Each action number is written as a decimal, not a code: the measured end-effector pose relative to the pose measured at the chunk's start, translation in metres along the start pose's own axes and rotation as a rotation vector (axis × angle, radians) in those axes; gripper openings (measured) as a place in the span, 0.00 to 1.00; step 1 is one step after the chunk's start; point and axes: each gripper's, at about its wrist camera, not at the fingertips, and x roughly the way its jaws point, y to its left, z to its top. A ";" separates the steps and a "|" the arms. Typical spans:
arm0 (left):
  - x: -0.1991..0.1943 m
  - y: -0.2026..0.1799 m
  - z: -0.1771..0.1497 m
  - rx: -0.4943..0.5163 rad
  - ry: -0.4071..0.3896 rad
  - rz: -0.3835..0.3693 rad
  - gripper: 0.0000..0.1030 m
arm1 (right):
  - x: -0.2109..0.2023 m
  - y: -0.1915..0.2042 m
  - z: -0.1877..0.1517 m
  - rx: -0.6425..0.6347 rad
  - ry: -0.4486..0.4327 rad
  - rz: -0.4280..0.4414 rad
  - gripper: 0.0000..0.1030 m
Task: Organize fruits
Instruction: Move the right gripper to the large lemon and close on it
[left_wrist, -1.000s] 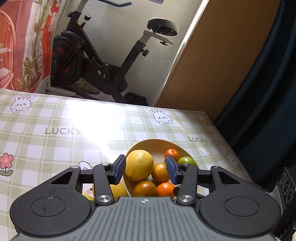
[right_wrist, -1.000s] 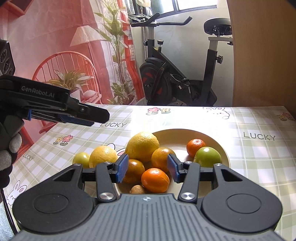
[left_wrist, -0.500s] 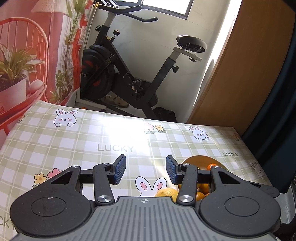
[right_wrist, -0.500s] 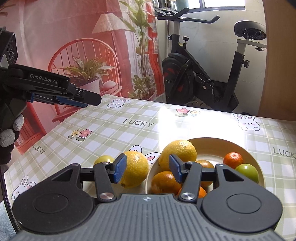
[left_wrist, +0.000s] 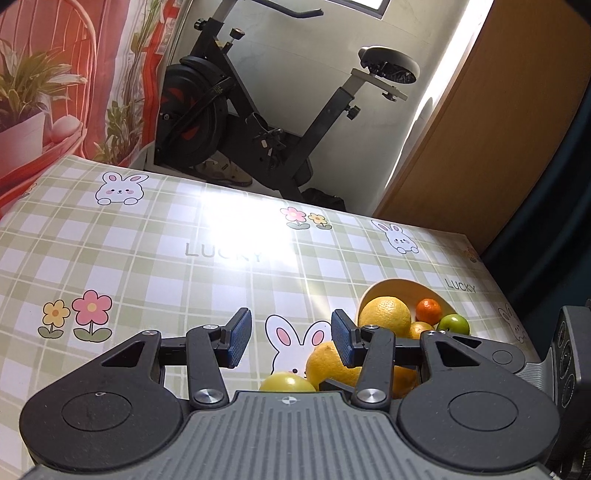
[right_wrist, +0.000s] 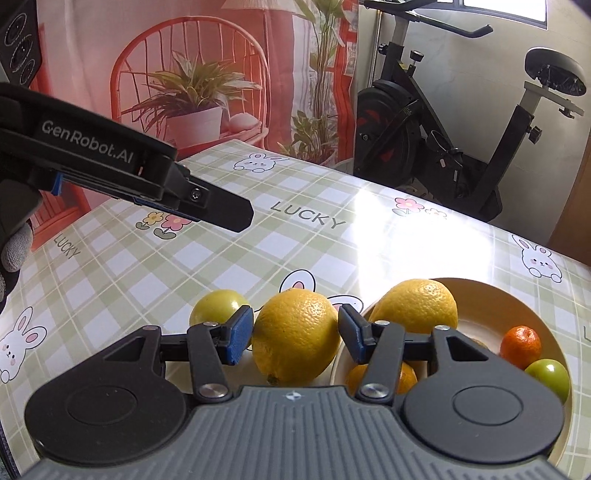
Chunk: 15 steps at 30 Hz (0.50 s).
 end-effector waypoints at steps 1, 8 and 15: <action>0.002 0.000 -0.001 0.000 0.006 -0.003 0.49 | -0.002 0.000 -0.002 0.003 -0.006 0.001 0.52; 0.025 -0.011 -0.011 0.015 0.078 -0.041 0.49 | -0.017 0.005 -0.023 0.001 -0.027 0.009 0.50; 0.045 -0.029 -0.020 0.066 0.128 -0.068 0.48 | -0.018 0.010 -0.036 0.010 -0.004 0.022 0.42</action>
